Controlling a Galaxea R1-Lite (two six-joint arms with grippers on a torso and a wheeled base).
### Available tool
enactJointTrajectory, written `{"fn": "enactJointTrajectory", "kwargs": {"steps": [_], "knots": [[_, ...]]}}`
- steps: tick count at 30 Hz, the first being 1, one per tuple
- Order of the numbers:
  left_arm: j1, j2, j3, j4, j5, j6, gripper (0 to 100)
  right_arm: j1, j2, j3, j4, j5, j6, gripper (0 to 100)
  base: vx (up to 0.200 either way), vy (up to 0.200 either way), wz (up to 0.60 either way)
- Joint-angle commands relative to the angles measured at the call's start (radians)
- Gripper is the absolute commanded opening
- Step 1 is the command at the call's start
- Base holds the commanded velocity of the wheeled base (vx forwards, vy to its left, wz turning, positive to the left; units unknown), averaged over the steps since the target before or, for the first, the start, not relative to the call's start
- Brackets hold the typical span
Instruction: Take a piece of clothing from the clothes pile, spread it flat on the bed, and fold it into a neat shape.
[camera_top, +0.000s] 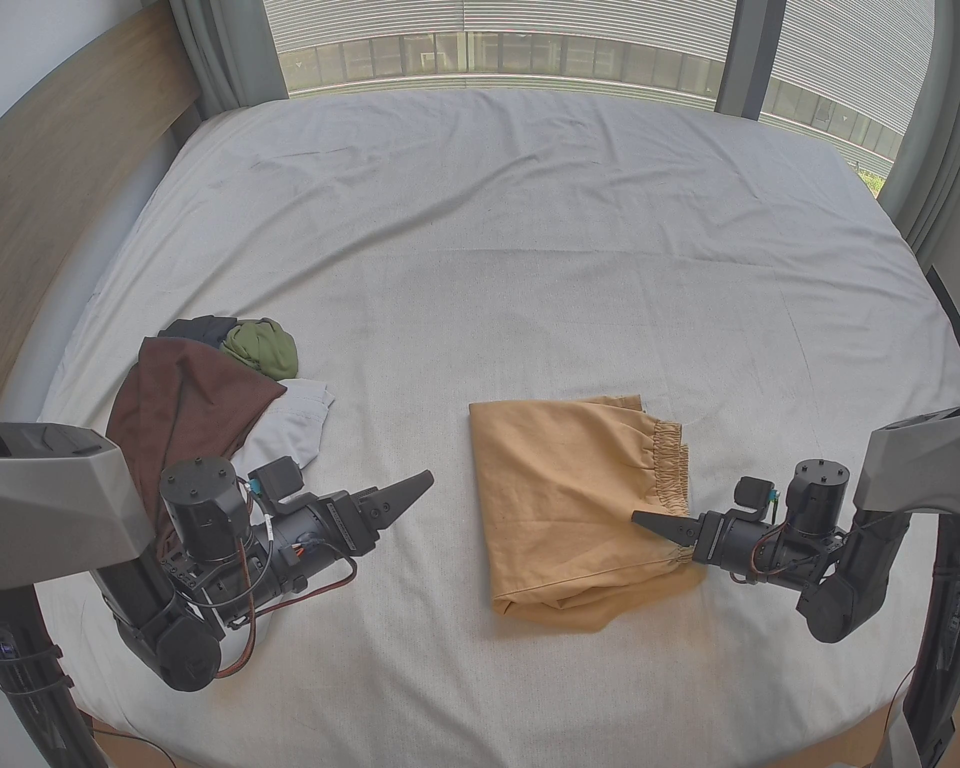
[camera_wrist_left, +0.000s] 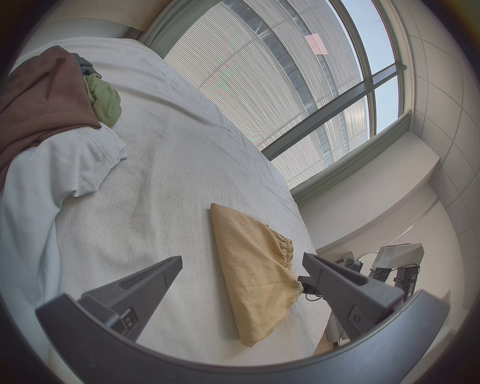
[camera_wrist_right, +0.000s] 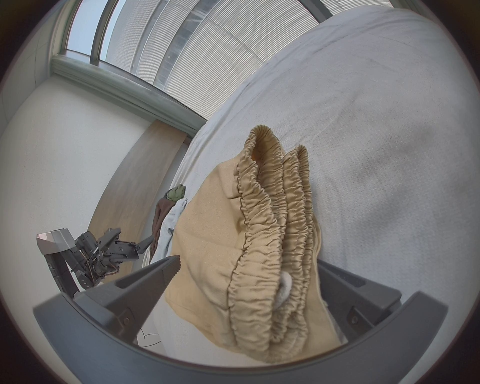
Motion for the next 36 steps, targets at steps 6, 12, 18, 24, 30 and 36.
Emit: {"fn": "enactJointTrajectory", "kwargs": {"steps": [6,12,18,24,30,36], "knots": [[0.001,0.000,0.001,-0.002,-0.001,0.000,100,0.033,0.085,-0.007,-0.019,0.023,0.010,100,0.000,0.000,0.00],[0.002,-0.001,0.003,-0.002,0.001,0.000,100,0.041,0.085,-0.035,-0.020,0.031,0.016,100,0.000,0.000,0.00],[0.004,-0.001,0.003,-0.002,0.001,0.000,100,0.047,0.084,-0.041,-0.020,0.031,0.017,100,0.000,0.000,0.00],[0.004,-0.005,0.003,-0.002,-0.001,0.000,100,0.058,0.085,-0.038,-0.020,0.031,0.019,0,0.000,0.000,0.00],[0.005,-0.008,0.001,-0.002,0.001,0.000,100,0.079,0.064,-0.026,-0.020,0.033,0.025,0,0.000,0.000,0.00],[0.010,-0.018,0.001,-0.002,0.001,0.000,100,0.165,-0.059,-0.004,-0.020,0.030,0.056,0,0.000,0.000,0.00]]}}
